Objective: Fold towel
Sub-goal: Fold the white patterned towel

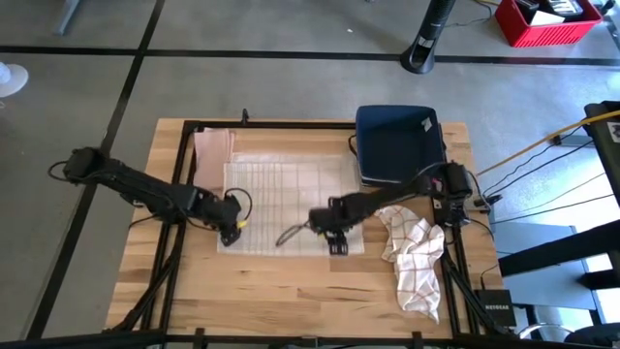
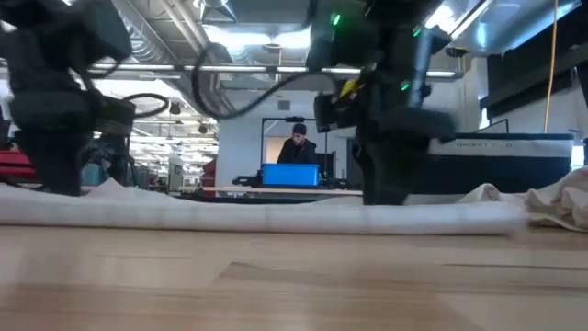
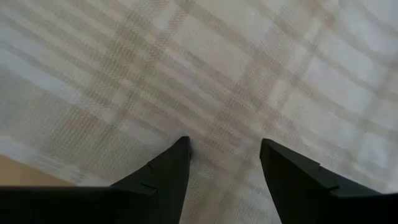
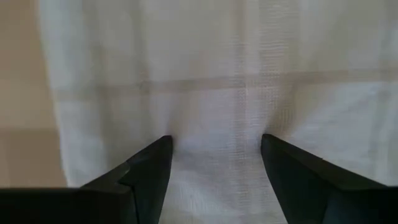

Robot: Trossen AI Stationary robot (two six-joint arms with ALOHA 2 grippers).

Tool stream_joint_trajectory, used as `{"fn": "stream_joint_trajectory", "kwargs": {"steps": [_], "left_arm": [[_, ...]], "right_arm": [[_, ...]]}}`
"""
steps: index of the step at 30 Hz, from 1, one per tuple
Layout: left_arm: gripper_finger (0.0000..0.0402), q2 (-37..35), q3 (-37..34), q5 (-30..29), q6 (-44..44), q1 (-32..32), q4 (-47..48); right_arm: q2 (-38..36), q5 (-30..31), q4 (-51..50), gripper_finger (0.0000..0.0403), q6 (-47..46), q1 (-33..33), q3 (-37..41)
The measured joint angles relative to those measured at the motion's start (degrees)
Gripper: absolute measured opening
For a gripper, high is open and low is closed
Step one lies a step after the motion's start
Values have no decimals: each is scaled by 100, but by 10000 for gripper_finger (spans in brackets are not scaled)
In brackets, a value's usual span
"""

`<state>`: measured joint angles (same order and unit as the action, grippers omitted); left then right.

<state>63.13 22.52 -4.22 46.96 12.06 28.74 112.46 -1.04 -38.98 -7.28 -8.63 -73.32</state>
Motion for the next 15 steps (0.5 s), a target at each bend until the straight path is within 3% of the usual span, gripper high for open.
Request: {"fn": "stream_joint_trajectory", "kwargs": {"steps": [10,15], "left_arm": [[188,194,-21,99,2265,2117,-850],[188,560,184,126,2657,2879,-1686]], "right_arm": [[61,-250,541,248,-447,-1389,-9],[-3,-202,662,248,-605,-1797,-67]]}}
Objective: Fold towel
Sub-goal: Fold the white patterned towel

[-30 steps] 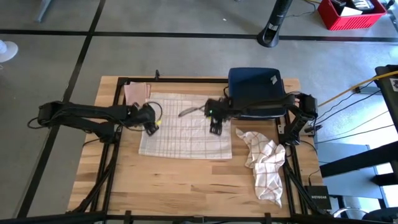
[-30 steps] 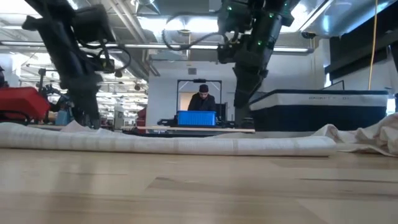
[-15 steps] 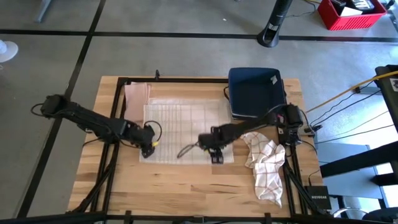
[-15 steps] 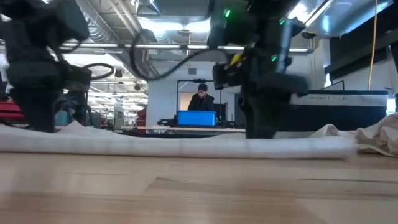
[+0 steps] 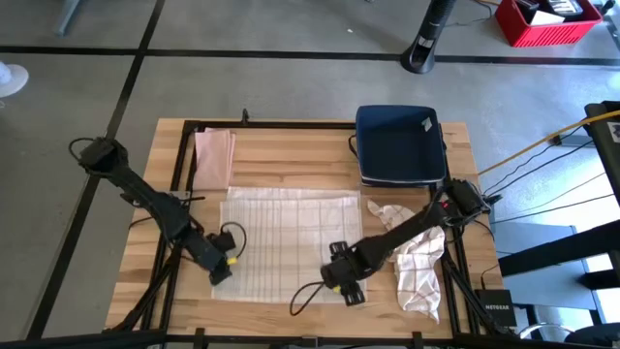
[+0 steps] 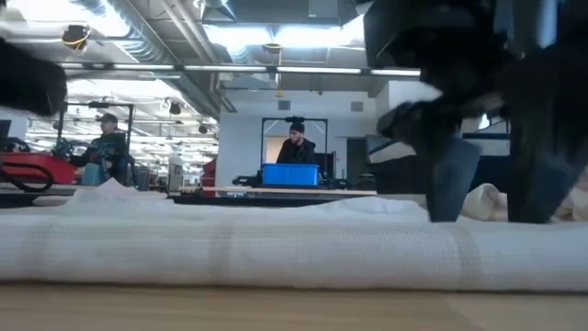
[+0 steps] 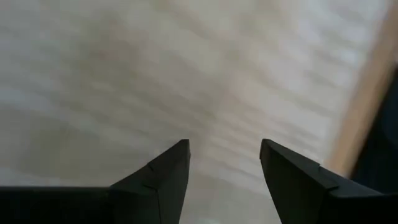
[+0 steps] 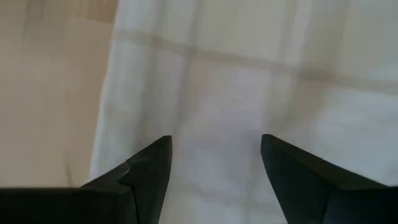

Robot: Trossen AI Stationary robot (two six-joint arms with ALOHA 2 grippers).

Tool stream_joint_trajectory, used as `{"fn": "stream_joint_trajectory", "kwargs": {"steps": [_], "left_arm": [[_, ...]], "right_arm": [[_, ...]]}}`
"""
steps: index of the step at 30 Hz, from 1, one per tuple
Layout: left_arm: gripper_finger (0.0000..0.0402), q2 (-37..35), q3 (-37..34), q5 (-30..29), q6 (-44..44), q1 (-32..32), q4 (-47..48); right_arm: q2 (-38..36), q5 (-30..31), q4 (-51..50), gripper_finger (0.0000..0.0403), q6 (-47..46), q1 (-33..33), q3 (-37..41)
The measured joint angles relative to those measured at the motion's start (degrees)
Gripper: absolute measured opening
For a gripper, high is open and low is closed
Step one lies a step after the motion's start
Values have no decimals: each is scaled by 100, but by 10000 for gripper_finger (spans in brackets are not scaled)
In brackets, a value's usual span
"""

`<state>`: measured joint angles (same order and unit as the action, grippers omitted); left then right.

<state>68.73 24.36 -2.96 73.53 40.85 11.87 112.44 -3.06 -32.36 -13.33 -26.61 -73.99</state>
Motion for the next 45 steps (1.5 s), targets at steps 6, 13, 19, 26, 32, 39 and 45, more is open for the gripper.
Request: {"fn": "stream_joint_trajectory", "kwargs": {"steps": [6,13,19,26,32,39,45], "left_arm": [[188,-168,1229,-115,-813,-50,1229],[188,-441,2433,-2118,-2311,-794,3629],[188,-536,2054,-2094,-3460,-2211,4030],[188,-538,1271,-1493,-4200,-3647,3966],[188,-535,812,-573,-4695,-4487,3390],[188,-485,786,-780,-4399,-5421,3356],[188,-179,786,65,-4771,-5721,3262]], "right_arm": [[-533,375,-1330,248,64,155,-609],[-1250,926,-1849,248,464,883,-690],[-1370,958,-1832,248,829,1803,-232],[-1367,884,-1270,248,969,2776,621],[-1359,645,-636,248,1250,3212,1067],[-1359,628,-112,248,1578,3268,1197],[-1359,482,-30,248,1825,3265,1197]]}}
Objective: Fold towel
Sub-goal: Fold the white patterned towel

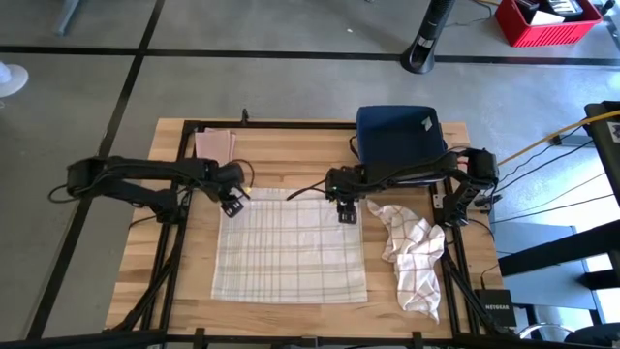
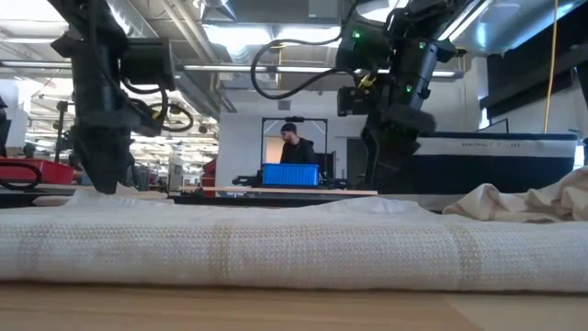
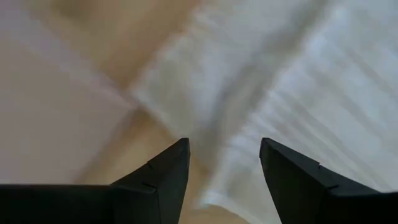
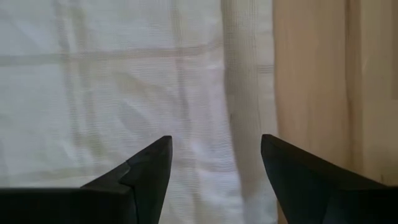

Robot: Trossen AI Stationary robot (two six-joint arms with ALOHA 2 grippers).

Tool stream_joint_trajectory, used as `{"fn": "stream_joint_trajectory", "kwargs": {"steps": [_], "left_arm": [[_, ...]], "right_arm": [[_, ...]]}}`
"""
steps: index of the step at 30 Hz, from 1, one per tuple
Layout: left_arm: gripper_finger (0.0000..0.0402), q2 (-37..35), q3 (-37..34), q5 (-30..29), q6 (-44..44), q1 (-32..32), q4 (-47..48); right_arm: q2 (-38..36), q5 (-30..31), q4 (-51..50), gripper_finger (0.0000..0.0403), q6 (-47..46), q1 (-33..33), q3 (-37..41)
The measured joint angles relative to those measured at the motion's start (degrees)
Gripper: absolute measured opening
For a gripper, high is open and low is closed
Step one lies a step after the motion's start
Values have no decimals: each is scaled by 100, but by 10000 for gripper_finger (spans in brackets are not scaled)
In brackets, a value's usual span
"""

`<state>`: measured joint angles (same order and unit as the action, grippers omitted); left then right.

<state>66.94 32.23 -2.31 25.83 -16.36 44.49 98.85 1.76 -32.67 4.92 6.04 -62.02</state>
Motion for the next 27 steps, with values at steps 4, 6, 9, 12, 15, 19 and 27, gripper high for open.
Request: {"fn": "stream_joint_trajectory", "kwargs": {"steps": [4,6,9,12,15,19,27], "left_arm": [[188,110,0,587,-268,46,-147],[188,118,0,600,-410,64,-196],[188,116,0,112,-461,68,-168],[188,116,0,21,-474,64,-189],[180,116,0,370,-494,74,-190],[152,116,-106,511,-486,94,-312],[91,107,-511,898,26,116,-789]], "right_arm": [[0,11,-16,248,147,0,0],[0,11,-21,248,177,0,0],[0,13,-17,248,262,0,0],[0,13,-18,248,311,0,0],[0,13,-59,248,349,0,0],[0,13,-143,248,397,39,0],[132,-379,-194,248,145,358,-2]]}}
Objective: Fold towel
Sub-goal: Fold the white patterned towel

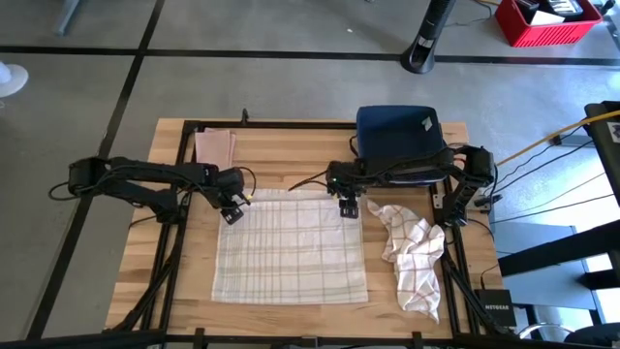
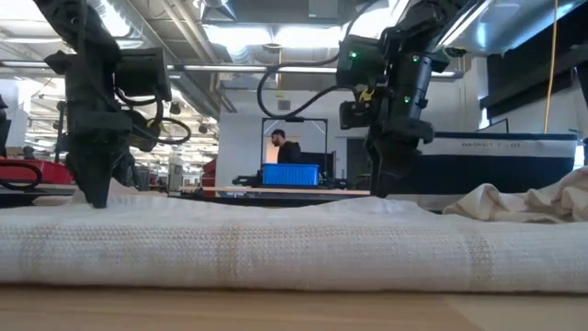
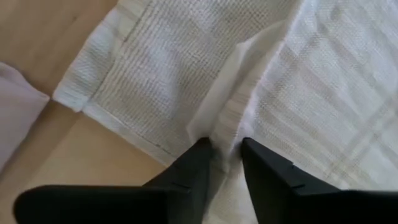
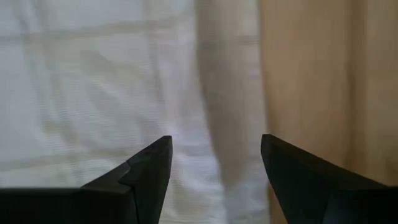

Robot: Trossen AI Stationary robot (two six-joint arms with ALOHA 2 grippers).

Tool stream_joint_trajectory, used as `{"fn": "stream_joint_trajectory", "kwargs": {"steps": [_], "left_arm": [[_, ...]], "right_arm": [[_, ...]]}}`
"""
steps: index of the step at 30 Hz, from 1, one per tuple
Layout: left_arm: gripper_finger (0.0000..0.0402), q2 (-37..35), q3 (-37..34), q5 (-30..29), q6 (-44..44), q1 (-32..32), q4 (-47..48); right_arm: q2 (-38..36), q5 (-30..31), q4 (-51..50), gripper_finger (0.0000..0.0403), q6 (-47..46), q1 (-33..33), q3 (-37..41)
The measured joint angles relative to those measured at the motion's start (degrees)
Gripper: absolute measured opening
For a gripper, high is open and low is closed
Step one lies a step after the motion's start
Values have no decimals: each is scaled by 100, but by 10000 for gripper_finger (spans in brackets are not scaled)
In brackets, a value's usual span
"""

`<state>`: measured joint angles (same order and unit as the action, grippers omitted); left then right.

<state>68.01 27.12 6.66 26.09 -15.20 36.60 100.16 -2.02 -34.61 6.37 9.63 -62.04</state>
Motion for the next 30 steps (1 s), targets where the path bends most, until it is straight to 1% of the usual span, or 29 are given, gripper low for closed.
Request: {"fn": "stream_joint_trajectory", "kwargs": {"steps": [3,5,9,12,18,23,26,30], "left_arm": [[67,-2,-6,2,46,71,-33],[51,-2,-7,6,-34,121,-48],[26,-2,-10,4,-80,188,-54],[15,-2,-10,4,-112,223,-67],[13,-2,-14,6,-197,223,-138],[22,-2,-14,4,-210,221,-138],[21,-2,-14,4,-210,221,-136],[17,-2,-14,4,-210,221,-136]], "right_arm": [[21,-362,50,248,19,-27,0],[24,-418,23,248,26,-39,0],[24,-326,55,246,26,-22,0],[24,-254,70,231,156,-19,0],[113,-256,160,183,165,-22,-2],[332,-254,155,157,166,-22,-2],[344,-256,156,143,166,-22,-1],[215,-383,-298,116,170,-22,-75]]}}
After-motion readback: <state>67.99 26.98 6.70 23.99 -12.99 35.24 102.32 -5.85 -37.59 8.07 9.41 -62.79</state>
